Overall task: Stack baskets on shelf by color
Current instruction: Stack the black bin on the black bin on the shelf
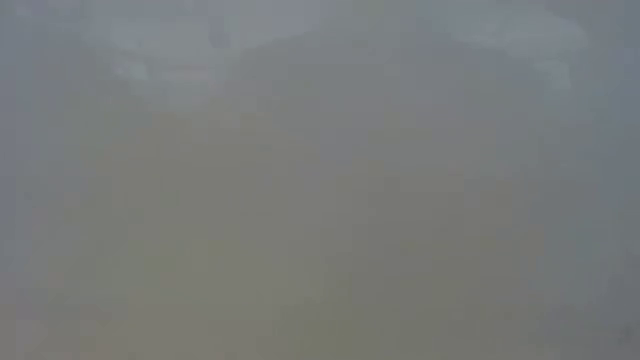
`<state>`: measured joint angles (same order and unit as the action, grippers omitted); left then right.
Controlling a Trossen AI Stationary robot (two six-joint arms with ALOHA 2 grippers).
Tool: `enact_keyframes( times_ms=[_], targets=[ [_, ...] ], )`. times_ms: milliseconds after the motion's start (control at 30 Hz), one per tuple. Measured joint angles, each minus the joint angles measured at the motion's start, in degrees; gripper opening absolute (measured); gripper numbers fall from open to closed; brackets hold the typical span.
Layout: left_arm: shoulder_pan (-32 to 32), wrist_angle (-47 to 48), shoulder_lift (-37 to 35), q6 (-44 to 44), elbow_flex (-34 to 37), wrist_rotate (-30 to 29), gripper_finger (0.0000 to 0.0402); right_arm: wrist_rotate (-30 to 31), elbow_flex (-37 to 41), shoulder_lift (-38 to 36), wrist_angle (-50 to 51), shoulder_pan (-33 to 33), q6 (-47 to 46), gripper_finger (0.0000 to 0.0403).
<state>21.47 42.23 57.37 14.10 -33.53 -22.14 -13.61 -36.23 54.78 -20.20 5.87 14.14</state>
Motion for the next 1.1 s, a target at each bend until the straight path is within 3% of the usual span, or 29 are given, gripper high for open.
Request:
enact_keyframes(
  times_ms=[167, 333, 467, 900, 1100],
  targets=[
    [2.3, -2.0, 3.0, -1.6, 1.8, 0.6, 0.0237, 0.0, 0.0, 0.0, 0.3, 0.0, 0.0, 0.0131],
    [5.5, -2.7, 6.2, -3.0, 2.3, 2.6, 0.0254, 0.0, 0.0, 0.0, 0.4, 0.0, 0.0, 0.0131],
    [9.0, -3.3, 8.6, -3.4, 2.3, 2.6, 0.0218, 0.0, 0.0, 0.0, 0.4, 0.0, 0.0, 0.0131],
    [16.7, -3.5, 10.8, -3.6, 2.2, 2.6, 0.0017, 0.0, 0.0, 0.0, 0.4, 0.0, -0.1, 0.0131],
    [15.4, -2.9, 9.3, -2.7, 2.0, 2.6, 0.0003, 0.0, 0.0, 0.0, 0.4, 0.0, 0.0, 0.0131]
  ],
)
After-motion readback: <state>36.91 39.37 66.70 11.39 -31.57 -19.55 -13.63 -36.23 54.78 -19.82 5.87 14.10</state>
